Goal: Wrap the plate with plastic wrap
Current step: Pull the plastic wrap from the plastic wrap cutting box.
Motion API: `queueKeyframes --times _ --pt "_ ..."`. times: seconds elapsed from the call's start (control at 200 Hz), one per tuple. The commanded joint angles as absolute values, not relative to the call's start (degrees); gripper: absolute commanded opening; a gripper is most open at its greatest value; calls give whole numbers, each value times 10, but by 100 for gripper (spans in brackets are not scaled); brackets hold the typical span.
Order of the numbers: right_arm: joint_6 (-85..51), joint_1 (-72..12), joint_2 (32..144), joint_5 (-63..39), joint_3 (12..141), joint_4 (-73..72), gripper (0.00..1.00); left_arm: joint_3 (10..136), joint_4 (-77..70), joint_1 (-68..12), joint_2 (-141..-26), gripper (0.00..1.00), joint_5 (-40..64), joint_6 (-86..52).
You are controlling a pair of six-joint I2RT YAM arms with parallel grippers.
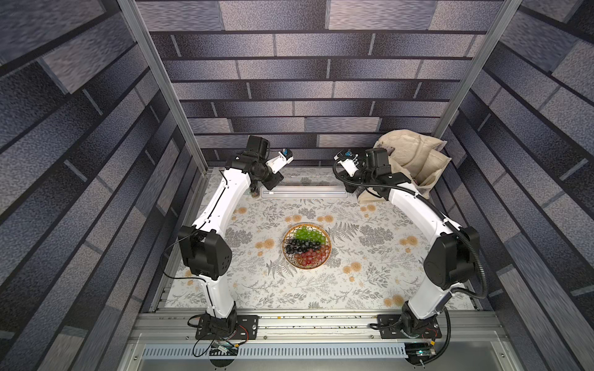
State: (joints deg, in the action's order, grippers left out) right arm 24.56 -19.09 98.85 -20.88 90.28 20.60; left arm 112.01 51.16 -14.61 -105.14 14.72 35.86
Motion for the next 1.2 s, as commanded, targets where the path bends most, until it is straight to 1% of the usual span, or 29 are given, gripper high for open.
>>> queueKeyframes --times 0.0,0.265,0.566,1.192 --pt "235 -184 954 -199 926 178 0 1159 519 -152 -1029 0 144 345" --pt "229 -183 945 -158 955 191 0 1220 539 -160 -1045 0 113 315" --pt "227 -185 935 -151 974 198 0 1303 576 -174 -1067 0 86 303" --pt "225 -185 915 -147 987 214 0 1336 598 -195 -1071 0 69 307"
